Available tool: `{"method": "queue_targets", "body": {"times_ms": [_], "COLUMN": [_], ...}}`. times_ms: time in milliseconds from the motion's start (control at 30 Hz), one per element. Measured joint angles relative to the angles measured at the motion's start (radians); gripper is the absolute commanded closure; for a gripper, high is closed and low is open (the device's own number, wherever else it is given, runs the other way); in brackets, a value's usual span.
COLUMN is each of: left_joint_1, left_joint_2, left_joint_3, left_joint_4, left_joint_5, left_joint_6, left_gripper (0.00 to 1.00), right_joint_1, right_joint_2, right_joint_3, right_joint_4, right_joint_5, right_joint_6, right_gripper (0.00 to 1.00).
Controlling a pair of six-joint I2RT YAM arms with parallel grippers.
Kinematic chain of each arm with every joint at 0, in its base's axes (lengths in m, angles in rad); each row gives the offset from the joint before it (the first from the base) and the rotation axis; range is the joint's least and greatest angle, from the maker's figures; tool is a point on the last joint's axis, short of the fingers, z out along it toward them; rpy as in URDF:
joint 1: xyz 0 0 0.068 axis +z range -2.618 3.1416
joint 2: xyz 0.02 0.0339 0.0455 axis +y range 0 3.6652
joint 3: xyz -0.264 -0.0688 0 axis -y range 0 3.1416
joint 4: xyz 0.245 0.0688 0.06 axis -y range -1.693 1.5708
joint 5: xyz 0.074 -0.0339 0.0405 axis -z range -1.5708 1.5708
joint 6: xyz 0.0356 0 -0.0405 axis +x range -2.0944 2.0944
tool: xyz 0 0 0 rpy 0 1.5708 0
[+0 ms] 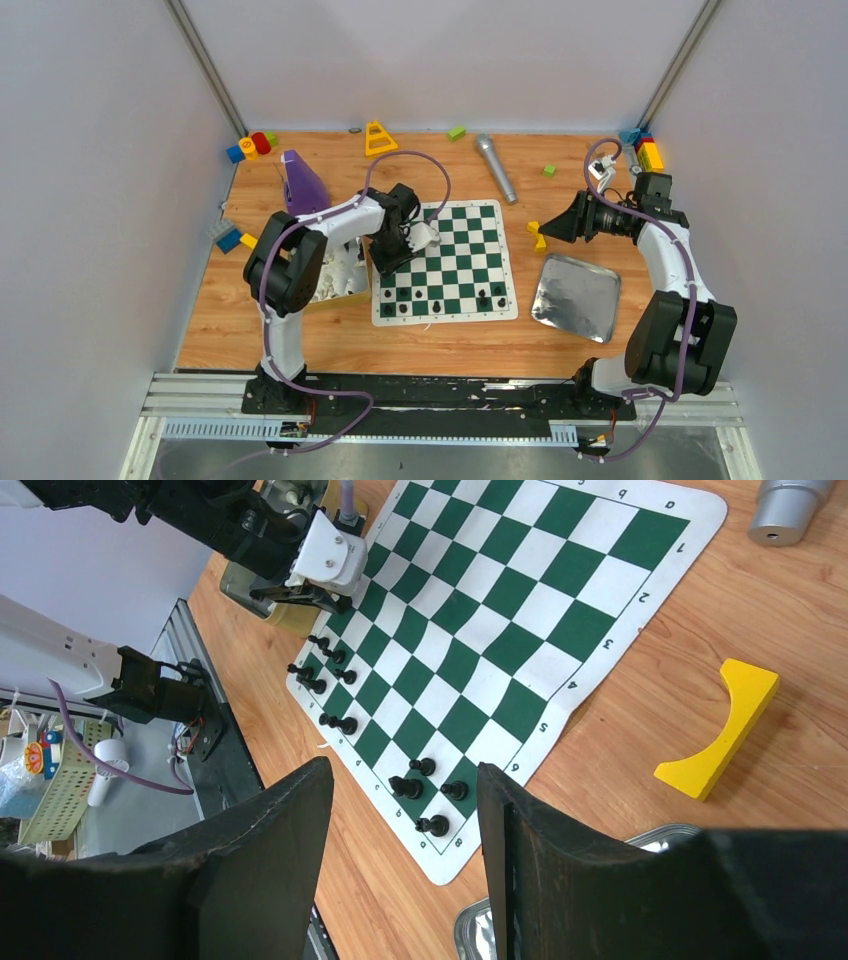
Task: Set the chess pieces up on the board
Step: Pick up the chess piece from the chessboard.
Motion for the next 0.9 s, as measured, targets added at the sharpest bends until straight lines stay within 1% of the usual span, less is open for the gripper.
{"method": "queue_targets", "body": {"times_ms": [167, 300, 500, 633, 733, 900], "left_joint_1": [0.001, 0.002, 0.002, 0.002, 0.002, 0.002], "left_joint_2": [-0.010, -0.010, -0.016, -0.026, -0.040, -0.111], "left_joint_3": [-0.015, -0.016, -0.023, -0.030, -0.030, -0.011], "left_joint_4": [0.018, 0.023, 0.026, 0.034, 0.034, 0.026], "left_joint_5": [-0.002, -0.006, -0.005, -0.004, -0.004, 0.039], "left_joint_6": [0.000, 0.000, 0.001, 0.002, 0.005, 0.008], "left_gripper": [0.76, 0.86, 0.95, 0.98, 0.98, 0.98], "right_joint_1": [0.000, 0.000, 0.000, 0.004, 0.018, 0.069], "right_joint_2": [0.004, 0.004, 0.005, 0.013, 0.021, 0.056], "right_joint_3": [0.000, 0.000, 0.000, 0.001, 0.008, 0.027], "right_joint_4": [0.000, 0.000, 0.000, -0.001, 0.000, 0.031], "right_joint_5": [0.000, 0.000, 0.000, 0.000, 0.000, -0.019], "right_joint_6": [0.001, 0.003, 0.008, 0.011, 0.016, 0.053], "right_gripper": [0.44, 0.44, 0.45, 0.45, 0.45, 0.45]}}
